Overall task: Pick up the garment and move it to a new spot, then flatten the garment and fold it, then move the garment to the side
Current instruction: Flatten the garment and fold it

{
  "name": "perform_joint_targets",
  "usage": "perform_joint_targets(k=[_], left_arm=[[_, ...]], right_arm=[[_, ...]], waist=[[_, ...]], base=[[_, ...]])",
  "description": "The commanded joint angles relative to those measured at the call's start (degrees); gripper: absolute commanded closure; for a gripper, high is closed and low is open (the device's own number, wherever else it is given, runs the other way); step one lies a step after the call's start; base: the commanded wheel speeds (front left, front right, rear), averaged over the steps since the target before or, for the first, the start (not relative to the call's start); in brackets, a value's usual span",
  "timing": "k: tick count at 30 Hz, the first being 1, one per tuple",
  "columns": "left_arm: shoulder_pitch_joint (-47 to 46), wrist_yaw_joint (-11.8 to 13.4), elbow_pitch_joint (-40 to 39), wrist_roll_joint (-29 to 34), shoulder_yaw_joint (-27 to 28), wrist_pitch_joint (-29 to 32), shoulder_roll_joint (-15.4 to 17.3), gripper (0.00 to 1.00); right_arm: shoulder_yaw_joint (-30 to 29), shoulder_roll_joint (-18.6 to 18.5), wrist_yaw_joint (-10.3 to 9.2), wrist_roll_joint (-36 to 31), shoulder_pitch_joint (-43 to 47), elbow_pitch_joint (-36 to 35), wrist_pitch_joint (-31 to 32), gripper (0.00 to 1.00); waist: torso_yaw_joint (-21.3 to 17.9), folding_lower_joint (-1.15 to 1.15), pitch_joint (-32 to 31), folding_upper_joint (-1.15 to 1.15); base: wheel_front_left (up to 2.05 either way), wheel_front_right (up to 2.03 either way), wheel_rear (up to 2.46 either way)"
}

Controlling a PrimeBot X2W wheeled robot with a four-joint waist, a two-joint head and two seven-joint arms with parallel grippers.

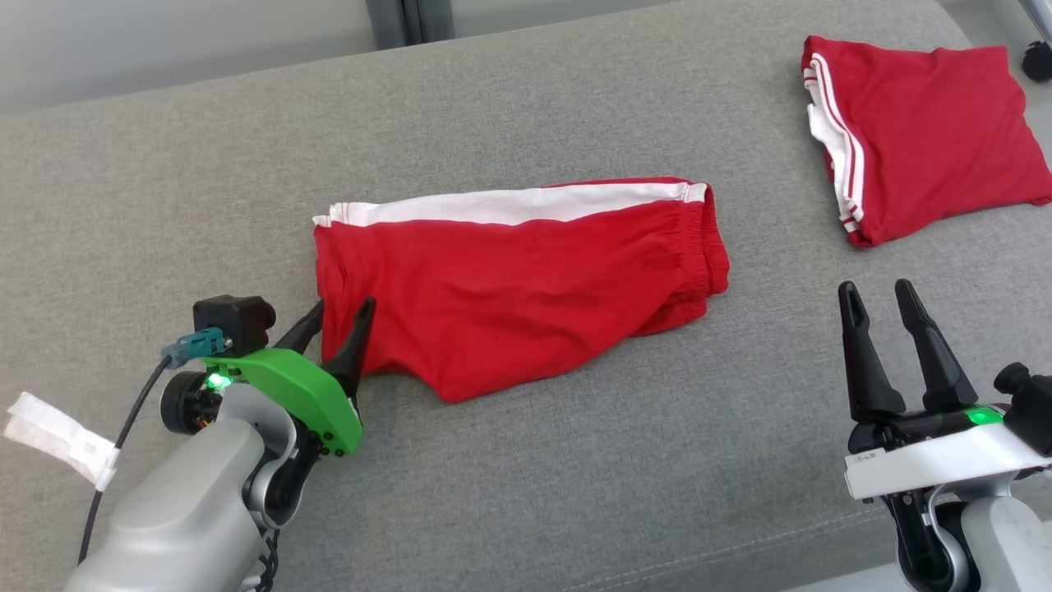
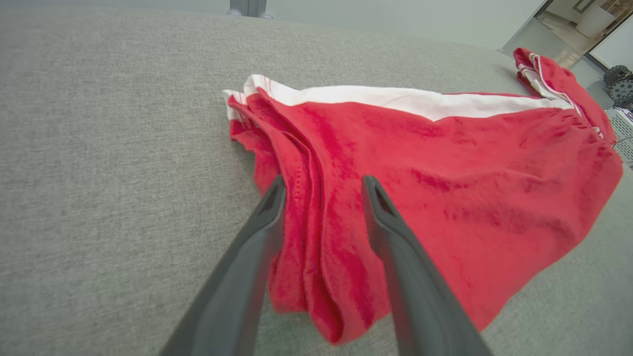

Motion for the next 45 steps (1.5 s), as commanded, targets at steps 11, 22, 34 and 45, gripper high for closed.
perform_joint_targets(k=[11, 22, 34, 45], left_arm=[[7.7, 4.0, -8.86, 11.99, 17.57, -2.28, -2.04, 0.0], [20.03, 2.14, -18.96, 28.7, 37.58, -2.31, -8.75, 0.0], [31.21, -0.55, -26.89, 43.8, 50.16, -2.3, -15.8, 0.0], [38.86, -0.09, -29.58, 51.97, 53.16, -2.26, -18.13, 0.0]], right_arm=[[-1.54, 0.56, -0.08, -2.07, 1.25, 0.47, 0.92, 0.0], [-2.98, 1.42, -0.08, -3.84, 2.79, 0.51, 1.75, 0.0], [-3.7, 2.35, -0.08, -6.26, 5.56, 0.17, 1.89, 0.0], [-4.18, 3.34, -0.08, -8.96, 8.85, -0.74, 1.64, 0.0]], waist=[[3.66, 0.0, -4.28, 0.0], [8.29, 0.0, -8.24, 0.0], [9.79, 0.0, -11.44, 0.0], [9.42, 0.0, -13.17, 0.0]], base=[[0.0, 0.0, 0.0], [0.0, 0.0, 0.0], [0.0, 0.0, 0.0], [0.0, 0.0, 0.0]])
